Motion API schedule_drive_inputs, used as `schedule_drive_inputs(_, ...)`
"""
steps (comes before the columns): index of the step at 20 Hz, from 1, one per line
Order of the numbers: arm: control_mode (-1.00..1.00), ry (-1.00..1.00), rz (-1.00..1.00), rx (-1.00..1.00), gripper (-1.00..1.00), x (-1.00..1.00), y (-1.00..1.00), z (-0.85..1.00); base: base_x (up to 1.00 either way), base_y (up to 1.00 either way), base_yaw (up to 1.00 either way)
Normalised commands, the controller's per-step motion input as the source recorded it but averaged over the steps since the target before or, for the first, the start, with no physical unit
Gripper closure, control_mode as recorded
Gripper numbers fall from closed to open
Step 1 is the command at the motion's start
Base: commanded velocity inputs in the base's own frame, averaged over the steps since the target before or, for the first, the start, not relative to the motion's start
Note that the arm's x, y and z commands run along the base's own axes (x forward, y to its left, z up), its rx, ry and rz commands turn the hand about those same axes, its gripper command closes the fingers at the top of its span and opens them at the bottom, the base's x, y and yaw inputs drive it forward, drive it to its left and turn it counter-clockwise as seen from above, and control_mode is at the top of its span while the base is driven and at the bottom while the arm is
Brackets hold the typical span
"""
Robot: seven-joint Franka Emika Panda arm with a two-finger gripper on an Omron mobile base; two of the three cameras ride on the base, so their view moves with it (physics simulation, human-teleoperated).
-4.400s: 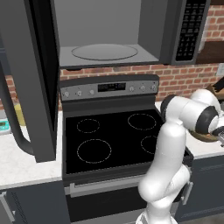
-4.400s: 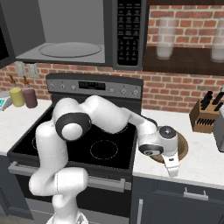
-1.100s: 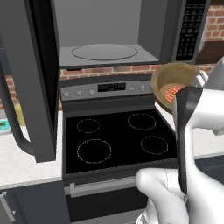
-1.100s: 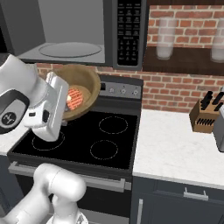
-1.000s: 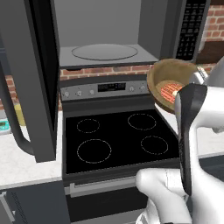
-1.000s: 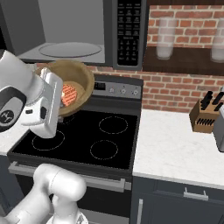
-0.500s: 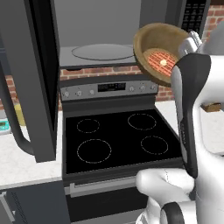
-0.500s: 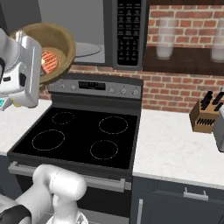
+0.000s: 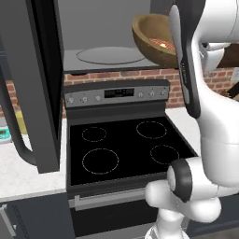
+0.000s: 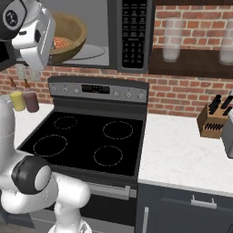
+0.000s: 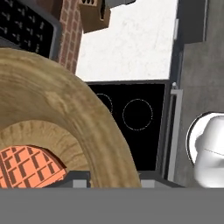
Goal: Open the microwave, place the bowl with waffle inside the microwave, then close the microwave door and turn it on.
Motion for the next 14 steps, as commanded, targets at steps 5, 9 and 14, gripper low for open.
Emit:
schedule_drive_inputs(5,-1.00,-0.04,0.02,0.06,1.00,0.82,0.00,-0.11,0.00,0.00,0.00)
schedule_drive_inputs(9,-1.00,-0.10,0.00,0.04,1.00,0.70,0.08,-0.22,0.00,0.00,0.00)
schedule_drive_inputs(14,-1.00,-0.06,0.00,0.00,1.00,0.67,0.30,-0.38,0.00,0.00,0.00)
